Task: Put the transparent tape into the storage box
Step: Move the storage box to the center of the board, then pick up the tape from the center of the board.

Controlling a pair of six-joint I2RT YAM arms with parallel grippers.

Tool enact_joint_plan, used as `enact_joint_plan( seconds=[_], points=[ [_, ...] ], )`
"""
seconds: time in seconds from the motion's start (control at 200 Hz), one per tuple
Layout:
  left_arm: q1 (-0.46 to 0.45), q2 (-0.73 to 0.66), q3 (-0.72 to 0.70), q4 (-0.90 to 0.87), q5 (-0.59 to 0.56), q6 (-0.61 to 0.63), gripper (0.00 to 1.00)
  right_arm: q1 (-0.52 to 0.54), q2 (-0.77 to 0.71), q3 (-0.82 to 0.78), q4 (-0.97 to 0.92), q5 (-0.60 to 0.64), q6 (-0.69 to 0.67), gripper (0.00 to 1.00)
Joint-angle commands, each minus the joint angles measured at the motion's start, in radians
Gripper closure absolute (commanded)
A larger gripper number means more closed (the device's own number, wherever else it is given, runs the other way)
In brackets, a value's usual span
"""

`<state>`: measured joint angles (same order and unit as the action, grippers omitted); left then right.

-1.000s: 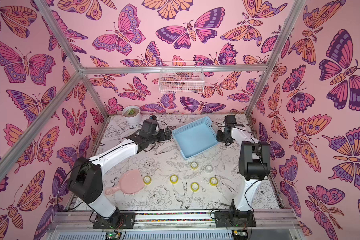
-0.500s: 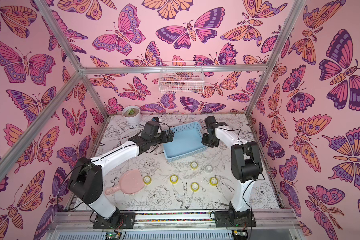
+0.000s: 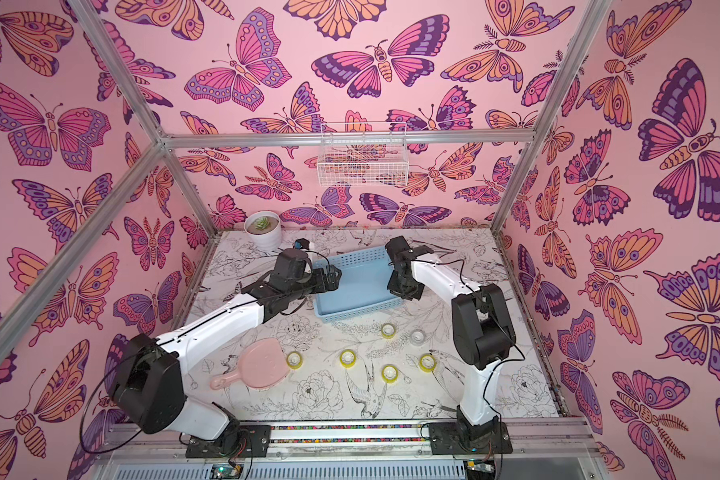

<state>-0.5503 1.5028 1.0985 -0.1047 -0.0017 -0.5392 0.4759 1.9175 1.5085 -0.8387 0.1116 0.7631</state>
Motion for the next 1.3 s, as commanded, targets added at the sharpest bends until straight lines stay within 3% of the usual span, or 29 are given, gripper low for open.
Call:
enact_joint_plan(
  seconds=[0.0,0.225,0.431,0.541,0.761,0.986,1.207,1.297],
  points=[
    [0.000,-0.045,-0.020,0.006,-0.046,0.039,0.00,0.017,-0.021,0.021,-0.014,0.039,0.025,0.90],
    [0.003,-0.068,-0.029,-0.001,-0.163,0.017,0.00,0.018,-0.081,0.004,0.009,0.100,-0.031,0.69],
    [0.014,-0.105,-0.058,0.001,-0.199,-0.032,0.00,0.022,-0.151,0.009,0.031,0.144,-0.121,0.20],
    [0.029,-0.130,-0.084,0.016,-0.167,-0.017,0.00,0.029,-0.200,0.011,0.041,0.153,-0.181,0.09],
    [0.035,-0.175,-0.106,0.019,-0.139,0.018,0.00,0.066,-0.324,-0.037,-0.014,0.141,-0.260,0.09],
    [0.033,-0.174,-0.108,-0.030,-0.079,0.019,0.00,0.067,-0.482,-0.263,-0.037,0.082,-0.240,0.25],
    [0.023,-0.162,-0.111,-0.030,-0.056,0.021,0.00,0.066,-0.483,-0.409,-0.025,0.060,-0.214,0.31],
    [0.021,-0.155,-0.111,-0.029,-0.046,0.022,0.00,0.063,-0.471,-0.465,0.000,0.073,-0.181,0.38]
  ],
)
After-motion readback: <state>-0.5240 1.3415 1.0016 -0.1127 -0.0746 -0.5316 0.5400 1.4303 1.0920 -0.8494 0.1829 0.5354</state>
